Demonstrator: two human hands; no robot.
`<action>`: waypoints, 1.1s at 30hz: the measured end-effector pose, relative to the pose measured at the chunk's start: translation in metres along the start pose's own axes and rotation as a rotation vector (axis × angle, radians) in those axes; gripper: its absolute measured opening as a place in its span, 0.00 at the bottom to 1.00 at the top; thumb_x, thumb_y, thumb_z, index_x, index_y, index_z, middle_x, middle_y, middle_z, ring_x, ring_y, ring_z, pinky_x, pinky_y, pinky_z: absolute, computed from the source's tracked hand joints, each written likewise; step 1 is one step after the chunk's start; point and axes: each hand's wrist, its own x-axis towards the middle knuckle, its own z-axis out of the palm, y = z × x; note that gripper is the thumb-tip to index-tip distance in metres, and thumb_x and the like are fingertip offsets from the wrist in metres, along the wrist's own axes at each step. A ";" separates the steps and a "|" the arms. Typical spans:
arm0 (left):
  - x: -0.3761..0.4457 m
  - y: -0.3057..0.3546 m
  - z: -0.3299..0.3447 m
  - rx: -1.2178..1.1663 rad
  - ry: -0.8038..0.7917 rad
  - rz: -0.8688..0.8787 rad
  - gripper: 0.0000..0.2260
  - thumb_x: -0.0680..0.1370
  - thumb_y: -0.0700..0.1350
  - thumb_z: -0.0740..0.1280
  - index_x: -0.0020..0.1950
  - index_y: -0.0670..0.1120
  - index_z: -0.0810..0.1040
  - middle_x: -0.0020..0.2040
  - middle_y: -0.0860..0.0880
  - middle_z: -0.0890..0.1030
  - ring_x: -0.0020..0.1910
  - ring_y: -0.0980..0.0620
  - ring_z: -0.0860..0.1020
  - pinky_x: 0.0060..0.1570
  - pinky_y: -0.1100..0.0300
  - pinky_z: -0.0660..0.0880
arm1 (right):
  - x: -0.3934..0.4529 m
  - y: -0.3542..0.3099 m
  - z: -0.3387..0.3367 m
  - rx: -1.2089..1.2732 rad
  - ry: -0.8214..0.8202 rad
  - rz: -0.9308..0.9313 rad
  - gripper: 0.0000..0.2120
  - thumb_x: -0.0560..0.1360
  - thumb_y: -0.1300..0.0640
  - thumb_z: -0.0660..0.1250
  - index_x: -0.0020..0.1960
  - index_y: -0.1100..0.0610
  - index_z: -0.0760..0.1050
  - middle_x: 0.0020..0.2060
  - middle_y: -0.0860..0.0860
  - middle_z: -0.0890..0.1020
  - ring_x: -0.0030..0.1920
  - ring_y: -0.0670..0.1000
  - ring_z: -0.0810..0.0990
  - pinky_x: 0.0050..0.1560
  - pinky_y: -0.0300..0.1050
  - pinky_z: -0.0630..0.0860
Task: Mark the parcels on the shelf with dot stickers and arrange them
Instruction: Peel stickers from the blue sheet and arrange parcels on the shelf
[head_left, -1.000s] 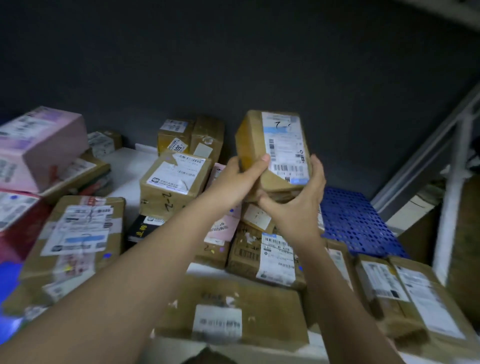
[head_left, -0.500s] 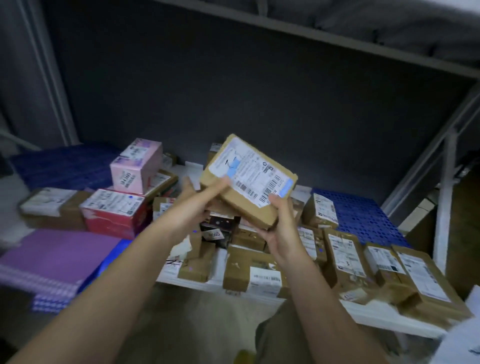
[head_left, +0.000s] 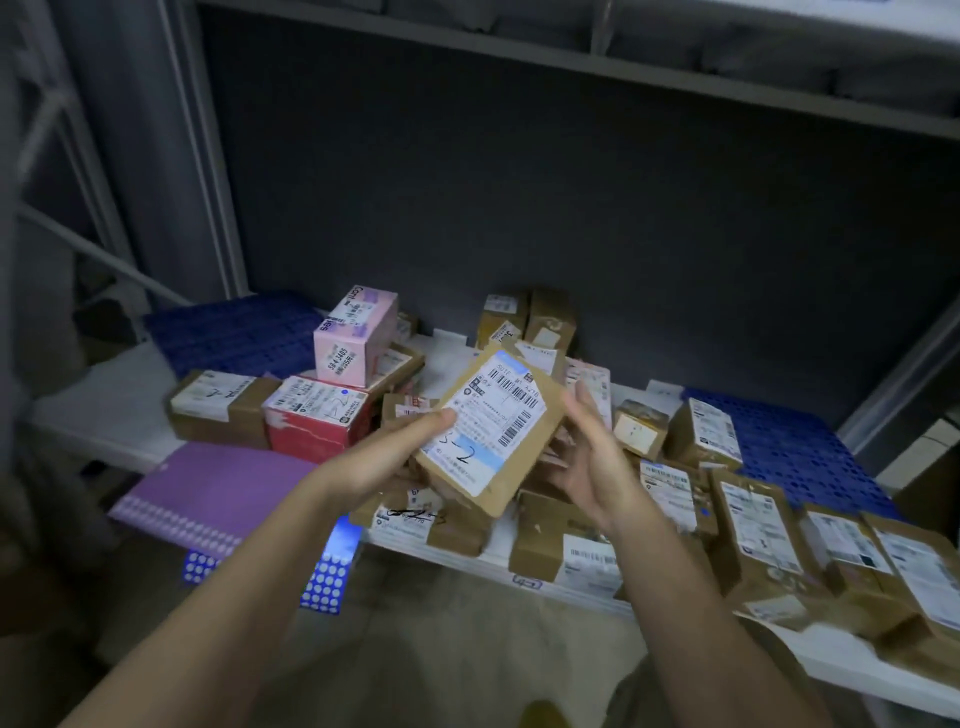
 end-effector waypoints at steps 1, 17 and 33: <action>0.003 -0.006 0.002 -0.031 0.007 -0.009 0.25 0.70 0.68 0.65 0.61 0.57 0.76 0.56 0.55 0.82 0.58 0.53 0.79 0.58 0.53 0.74 | -0.003 0.009 0.004 -0.009 -0.024 0.005 0.35 0.64 0.43 0.75 0.68 0.40 0.67 0.58 0.47 0.81 0.63 0.54 0.76 0.60 0.60 0.74; 0.033 -0.035 0.026 0.000 0.116 -0.063 0.41 0.59 0.79 0.62 0.70 0.68 0.62 0.68 0.58 0.72 0.66 0.51 0.72 0.65 0.46 0.70 | 0.015 0.063 -0.002 -0.140 0.112 0.046 0.20 0.77 0.41 0.60 0.68 0.42 0.71 0.60 0.45 0.81 0.62 0.49 0.78 0.67 0.59 0.69; 0.061 -0.028 0.116 0.229 -0.066 -0.054 0.27 0.77 0.66 0.54 0.73 0.57 0.63 0.67 0.57 0.71 0.66 0.54 0.69 0.69 0.54 0.63 | -0.004 0.057 -0.075 -0.223 0.447 0.167 0.16 0.78 0.49 0.63 0.65 0.50 0.74 0.58 0.52 0.82 0.53 0.54 0.82 0.55 0.54 0.78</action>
